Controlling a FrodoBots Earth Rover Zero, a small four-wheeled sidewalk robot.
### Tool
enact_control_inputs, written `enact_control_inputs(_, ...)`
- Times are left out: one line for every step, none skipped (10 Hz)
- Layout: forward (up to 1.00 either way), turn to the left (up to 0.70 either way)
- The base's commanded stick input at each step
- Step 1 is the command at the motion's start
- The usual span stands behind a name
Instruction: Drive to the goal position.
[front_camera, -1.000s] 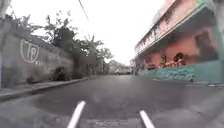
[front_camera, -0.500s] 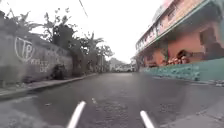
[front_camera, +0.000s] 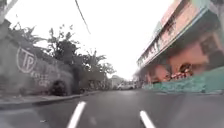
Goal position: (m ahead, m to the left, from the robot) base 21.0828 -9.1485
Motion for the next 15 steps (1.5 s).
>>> enact_control_inputs(0.70, 0.00)
enact_control_inputs(0.70, 0.00)
enact_control_inputs(0.70, 0.00)
enact_control_inputs(0.70, 0.00)
enact_control_inputs(0.70, 0.00)
enact_control_inputs(0.70, 0.00)
enact_control_inputs(0.70, 0.00)
enact_control_inputs(0.70, 0.00)
enact_control_inputs(0.70, 0.00)
enact_control_inputs(0.70, 0.00)
enact_control_inputs(0.70, 0.00)
enact_control_inputs(0.70, 0.00)
enact_control_inputs(0.70, 0.00)
enact_control_inputs(0.70, 0.00)
enact_control_inputs(0.70, 0.00)
